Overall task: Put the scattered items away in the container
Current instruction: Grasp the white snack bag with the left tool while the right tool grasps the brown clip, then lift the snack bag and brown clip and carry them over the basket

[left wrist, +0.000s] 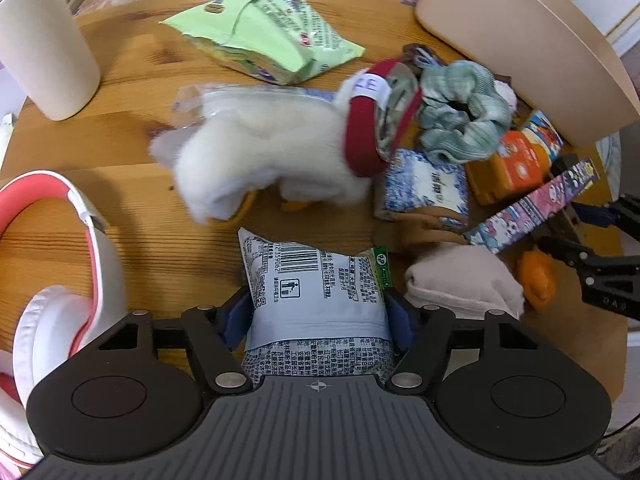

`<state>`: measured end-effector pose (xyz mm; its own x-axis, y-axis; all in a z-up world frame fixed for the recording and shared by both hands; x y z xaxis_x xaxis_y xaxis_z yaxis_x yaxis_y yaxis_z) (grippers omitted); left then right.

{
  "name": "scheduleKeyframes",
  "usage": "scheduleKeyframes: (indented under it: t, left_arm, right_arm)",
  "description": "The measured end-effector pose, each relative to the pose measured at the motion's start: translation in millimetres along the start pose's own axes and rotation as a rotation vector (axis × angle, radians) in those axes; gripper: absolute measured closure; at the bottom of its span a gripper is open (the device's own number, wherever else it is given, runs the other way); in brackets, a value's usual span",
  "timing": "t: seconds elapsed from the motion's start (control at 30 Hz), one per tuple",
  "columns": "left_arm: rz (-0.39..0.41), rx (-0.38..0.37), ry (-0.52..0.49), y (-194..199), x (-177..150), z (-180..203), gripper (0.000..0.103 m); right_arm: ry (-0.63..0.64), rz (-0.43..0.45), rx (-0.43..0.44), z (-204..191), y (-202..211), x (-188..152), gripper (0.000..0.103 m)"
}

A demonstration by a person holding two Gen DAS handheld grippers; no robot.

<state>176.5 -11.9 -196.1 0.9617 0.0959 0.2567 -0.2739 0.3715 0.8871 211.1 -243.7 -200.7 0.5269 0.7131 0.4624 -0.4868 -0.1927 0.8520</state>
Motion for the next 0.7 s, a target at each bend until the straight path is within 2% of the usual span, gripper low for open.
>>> scheduleKeyframes:
  t: [0.13, 0.4, 0.7]
  left_arm:
    - [0.010, -0.003, 0.000, 0, -2, 5, 0.038]
    - [0.048, 0.008, 0.011, 3, -5, 14, 0.040]
    - [0.135, 0.012, 0.064, 23, -3, 13, 0.041]
  right_arm:
    - [-0.014, 0.004, 0.038, 7, 3, -2, 0.059]
    - [-0.035, -0.016, 0.050, 23, 5, -16, 0.059]
    - [-0.078, -0.003, 0.033, 45, 16, -29, 0.060]
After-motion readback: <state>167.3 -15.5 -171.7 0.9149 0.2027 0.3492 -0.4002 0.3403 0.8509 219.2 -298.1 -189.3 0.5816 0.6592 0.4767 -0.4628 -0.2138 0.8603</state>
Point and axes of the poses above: each gripper's, at about its wrist camera, not at the fingertips, and y roughly against the way its jaws point, z to its right, x to its top, the point moved 3 cm from there along -y, roughly the way its jaws point, and after that the axes turned 14 degrees about -x, right-handed, at the moved point
